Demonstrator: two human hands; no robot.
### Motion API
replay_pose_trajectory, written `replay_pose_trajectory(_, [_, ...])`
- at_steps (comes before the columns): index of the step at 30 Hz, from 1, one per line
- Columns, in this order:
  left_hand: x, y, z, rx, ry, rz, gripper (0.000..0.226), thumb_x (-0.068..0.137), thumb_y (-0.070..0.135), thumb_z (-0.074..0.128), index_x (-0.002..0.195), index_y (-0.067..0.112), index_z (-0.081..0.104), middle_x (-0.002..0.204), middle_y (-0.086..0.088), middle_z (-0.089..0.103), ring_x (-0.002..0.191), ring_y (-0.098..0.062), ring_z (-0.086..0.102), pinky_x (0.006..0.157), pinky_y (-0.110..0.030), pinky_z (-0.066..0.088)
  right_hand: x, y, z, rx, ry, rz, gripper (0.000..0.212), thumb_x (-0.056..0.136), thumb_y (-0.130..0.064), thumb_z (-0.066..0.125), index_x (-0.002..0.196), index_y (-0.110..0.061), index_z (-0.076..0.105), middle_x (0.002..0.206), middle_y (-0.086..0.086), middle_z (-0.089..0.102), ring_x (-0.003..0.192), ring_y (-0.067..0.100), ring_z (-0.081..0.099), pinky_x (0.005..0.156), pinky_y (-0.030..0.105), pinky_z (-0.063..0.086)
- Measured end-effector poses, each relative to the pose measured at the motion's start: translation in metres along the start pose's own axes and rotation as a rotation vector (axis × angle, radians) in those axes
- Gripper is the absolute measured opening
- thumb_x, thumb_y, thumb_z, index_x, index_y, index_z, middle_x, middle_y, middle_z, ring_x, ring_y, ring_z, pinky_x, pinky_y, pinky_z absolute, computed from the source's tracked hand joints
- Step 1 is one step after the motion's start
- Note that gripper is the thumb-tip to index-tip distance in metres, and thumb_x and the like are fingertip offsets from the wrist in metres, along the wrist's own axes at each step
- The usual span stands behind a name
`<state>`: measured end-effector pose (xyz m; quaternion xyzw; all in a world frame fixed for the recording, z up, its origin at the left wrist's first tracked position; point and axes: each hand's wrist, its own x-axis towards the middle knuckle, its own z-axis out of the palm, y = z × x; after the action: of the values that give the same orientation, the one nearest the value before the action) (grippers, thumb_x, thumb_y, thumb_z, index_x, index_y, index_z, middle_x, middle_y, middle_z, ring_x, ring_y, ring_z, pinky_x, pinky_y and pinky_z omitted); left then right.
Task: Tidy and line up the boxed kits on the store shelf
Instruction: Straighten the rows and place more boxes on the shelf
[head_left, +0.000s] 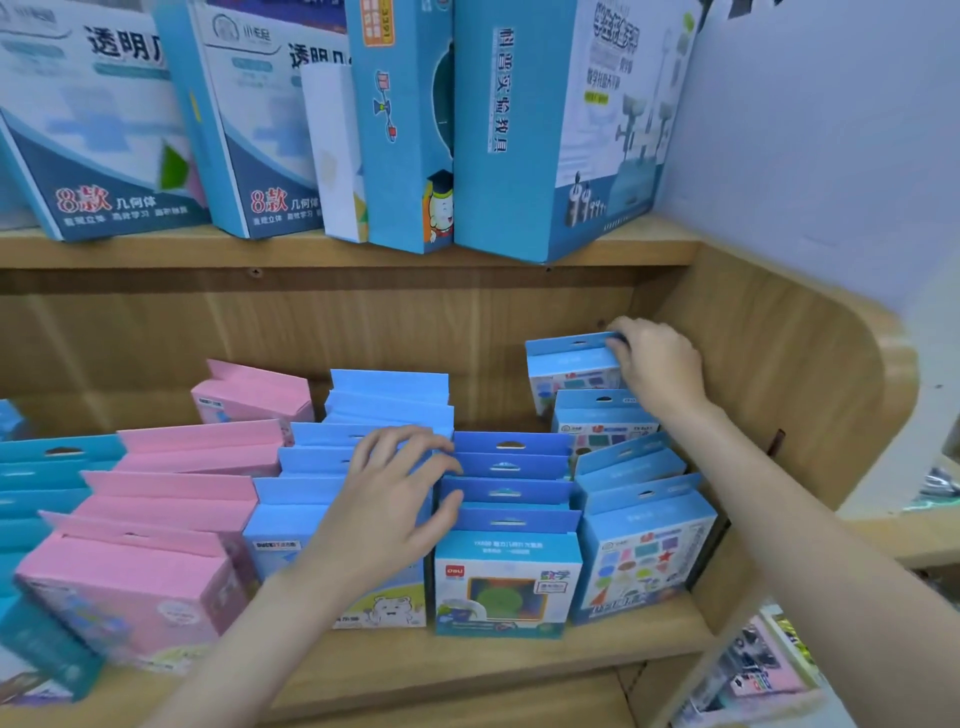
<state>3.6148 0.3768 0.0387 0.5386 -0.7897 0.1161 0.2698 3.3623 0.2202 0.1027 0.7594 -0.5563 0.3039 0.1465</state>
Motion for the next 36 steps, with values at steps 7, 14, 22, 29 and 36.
replay_pose_trajectory(7, [-0.002, 0.000, 0.000, 0.019, 0.066, -0.018, 0.029, 0.086, 0.037, 0.042, 0.088, 0.020, 0.065, 0.105, 0.007, 0.060, 0.109, -0.015, 0.045, 0.101, -0.040, 0.025, 0.014, 0.002, 0.017, -0.093, -0.482, 0.098, 0.021, 0.094, -0.004, 0.036, 0.100, -0.002, 0.056, 0.105, 0.018, 0.060, 0.091, 0.035, 0.057, 0.067, 0.032, 0.040])
replay_pose_trajectory(14, [-0.006, -0.001, -0.004, 0.030, 0.090, -0.034, 0.024, 0.086, 0.036, 0.042, 0.090, 0.024, 0.063, 0.109, 0.007, 0.058, 0.113, -0.015, 0.044, 0.105, -0.037, 0.018, 0.016, -0.012, 0.010, -0.175, -0.514, 0.108, 0.024, 0.091, 0.001, 0.035, 0.106, -0.003, 0.053, 0.111, 0.017, 0.058, 0.100, 0.033, 0.055, 0.071, 0.034, 0.041])
replay_pose_trajectory(22, [-0.027, -0.023, -0.039, 0.024, 0.257, -0.110, 0.023, 0.084, 0.023, 0.046, 0.091, 0.012, 0.064, 0.113, -0.005, 0.059, 0.110, -0.023, 0.045, 0.094, -0.036, 0.027, -0.010, -0.065, -0.035, 0.311, -0.365, -0.087, 0.025, 0.092, -0.018, 0.053, 0.116, -0.012, 0.055, 0.112, 0.008, 0.061, 0.104, 0.023, 0.056, 0.088, 0.036, 0.047])
replay_pose_trajectory(29, [-0.073, -0.067, -0.092, 0.057, 0.331, -0.236, 0.023, 0.078, 0.017, 0.047, 0.092, 0.010, 0.064, 0.110, -0.005, 0.060, 0.103, -0.026, 0.051, 0.093, -0.037, 0.032, -0.013, -0.181, -0.052, 0.553, -0.341, -0.379, 0.024, 0.087, -0.012, 0.058, 0.111, -0.015, 0.059, 0.108, -0.002, 0.056, 0.100, 0.009, 0.051, 0.076, 0.016, 0.041])
replay_pose_trajectory(36, [-0.169, -0.171, -0.154, 0.166, 0.350, -0.343, 0.021, 0.081, 0.018, 0.046, 0.093, 0.012, 0.063, 0.110, -0.005, 0.060, 0.101, -0.023, 0.050, 0.094, -0.037, 0.030, -0.014, -0.338, -0.024, 0.629, -0.450, -0.531, 0.023, 0.088, -0.013, 0.058, 0.111, -0.015, 0.060, 0.108, -0.003, 0.058, 0.100, 0.012, 0.054, 0.072, 0.005, 0.037])
